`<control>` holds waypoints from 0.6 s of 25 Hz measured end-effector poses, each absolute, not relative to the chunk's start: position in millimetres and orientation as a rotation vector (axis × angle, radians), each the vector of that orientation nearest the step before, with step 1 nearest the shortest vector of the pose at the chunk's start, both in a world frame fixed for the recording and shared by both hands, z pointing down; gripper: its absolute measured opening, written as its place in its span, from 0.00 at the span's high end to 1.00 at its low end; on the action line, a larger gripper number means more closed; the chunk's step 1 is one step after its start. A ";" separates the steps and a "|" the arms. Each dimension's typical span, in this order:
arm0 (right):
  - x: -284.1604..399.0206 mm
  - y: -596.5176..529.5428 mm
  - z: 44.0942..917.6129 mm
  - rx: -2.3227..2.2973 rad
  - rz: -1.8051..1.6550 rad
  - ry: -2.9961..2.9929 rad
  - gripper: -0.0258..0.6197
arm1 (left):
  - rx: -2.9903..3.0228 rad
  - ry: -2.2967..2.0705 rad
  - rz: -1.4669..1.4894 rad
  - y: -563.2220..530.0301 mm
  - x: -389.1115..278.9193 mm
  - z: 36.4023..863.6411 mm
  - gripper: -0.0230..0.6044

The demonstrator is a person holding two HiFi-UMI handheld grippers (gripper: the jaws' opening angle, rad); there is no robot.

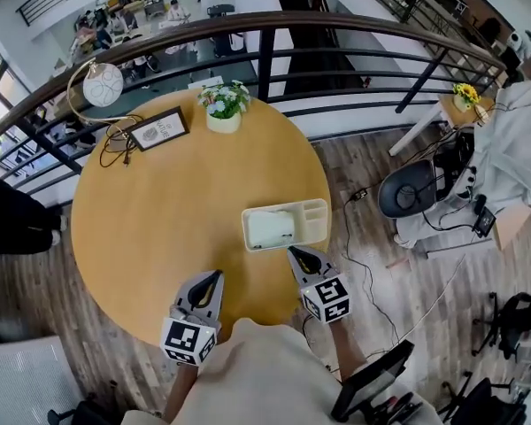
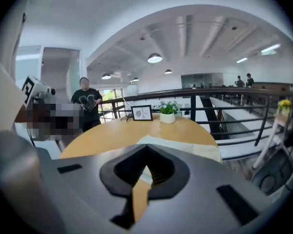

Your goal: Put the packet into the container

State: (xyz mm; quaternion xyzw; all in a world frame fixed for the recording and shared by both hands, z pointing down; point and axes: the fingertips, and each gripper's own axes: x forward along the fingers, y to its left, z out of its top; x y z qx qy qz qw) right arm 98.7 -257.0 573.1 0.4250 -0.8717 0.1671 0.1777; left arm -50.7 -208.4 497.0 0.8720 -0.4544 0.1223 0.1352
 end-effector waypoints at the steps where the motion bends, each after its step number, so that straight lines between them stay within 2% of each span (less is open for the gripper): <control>1: 100.4 -251.5 570.4 1.219 0.504 -2.488 0.95 | 2.542 -1.297 0.360 -206.9 -44.2 497.3 0.96; 11: 121.9 -218.1 520.9 1.392 0.433 -2.588 0.95 | 2.689 -1.158 0.401 -200.9 -3.3 465.0 0.96; 15: 109.3 -198.2 504.9 1.450 0.387 -2.590 0.95 | 2.745 -1.095 0.407 -188.9 -9.0 456.7 0.96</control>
